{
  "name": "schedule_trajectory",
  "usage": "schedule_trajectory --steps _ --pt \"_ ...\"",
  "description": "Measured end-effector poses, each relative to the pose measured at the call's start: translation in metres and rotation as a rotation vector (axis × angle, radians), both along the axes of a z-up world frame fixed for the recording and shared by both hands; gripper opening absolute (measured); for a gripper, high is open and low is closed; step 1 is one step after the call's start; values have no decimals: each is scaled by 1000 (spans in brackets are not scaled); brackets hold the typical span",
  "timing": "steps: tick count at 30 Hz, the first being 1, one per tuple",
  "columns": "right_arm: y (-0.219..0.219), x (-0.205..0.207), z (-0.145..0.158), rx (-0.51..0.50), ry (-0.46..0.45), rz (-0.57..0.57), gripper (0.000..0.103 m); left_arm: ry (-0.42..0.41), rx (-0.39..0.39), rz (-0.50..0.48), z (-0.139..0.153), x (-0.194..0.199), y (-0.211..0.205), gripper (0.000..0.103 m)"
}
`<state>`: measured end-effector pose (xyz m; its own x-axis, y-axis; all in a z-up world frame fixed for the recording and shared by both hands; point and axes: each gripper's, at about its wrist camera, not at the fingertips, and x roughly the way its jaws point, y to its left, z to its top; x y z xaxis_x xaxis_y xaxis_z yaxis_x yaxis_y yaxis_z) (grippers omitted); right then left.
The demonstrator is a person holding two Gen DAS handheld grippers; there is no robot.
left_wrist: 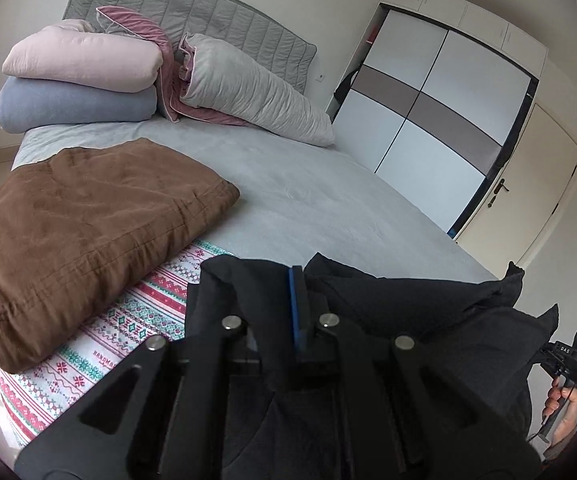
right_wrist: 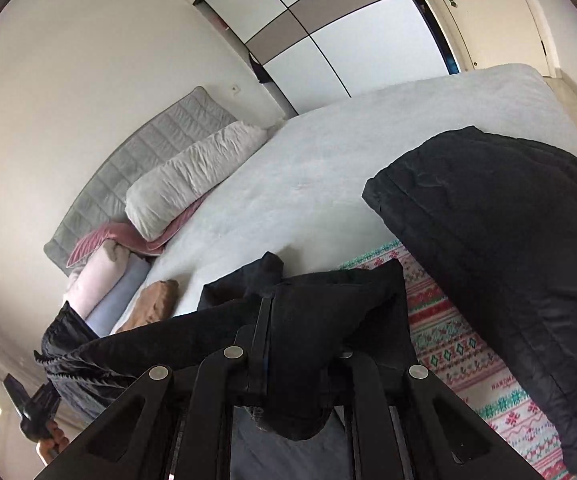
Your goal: Fold large clothes
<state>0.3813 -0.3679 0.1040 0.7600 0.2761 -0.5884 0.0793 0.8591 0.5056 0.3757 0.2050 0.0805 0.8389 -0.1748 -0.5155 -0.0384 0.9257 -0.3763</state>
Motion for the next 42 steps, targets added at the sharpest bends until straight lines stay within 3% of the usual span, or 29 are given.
schedule_trajectory --steps 4,7,12,17,19,21,22,23,25,30,36,42 --pt "9 60 -31 -62 35 -19 12 59 66 32 -28 64 -13 10" --pt "11 98 -59 -85 61 -31 12 85 68 62 -53 99 -17 10" --pt "4 143 -108 -26 97 -79 14 166 51 101 -99 143 -20 14" --pt "-3 160 -141 61 172 -88 23 265 83 37 -123 154 -32 26" --pt "-9 161 -141 102 189 -67 26 269 86 16 -119 149 -32 41" --pt "-14 156 -132 129 173 -60 32 241 81 19 -108 143 -31 76" --pt "-15 153 -125 129 162 -64 40 226 90 28 -102 137 -30 82" --pt "-18 147 -117 114 149 -76 54 221 99 27 -96 134 -29 86" --pt "-21 133 -101 86 116 -74 67 253 117 -12 -90 126 -27 86" --pt "-26 90 -90 24 153 15 71 357 172 -100 -100 87 -10 86" --pt "-39 22 -123 -1 253 109 76 501 78 -268 -140 36 17 86" --pt "-48 -2 -175 150 352 159 76 556 -192 -393 -183 24 20 88"
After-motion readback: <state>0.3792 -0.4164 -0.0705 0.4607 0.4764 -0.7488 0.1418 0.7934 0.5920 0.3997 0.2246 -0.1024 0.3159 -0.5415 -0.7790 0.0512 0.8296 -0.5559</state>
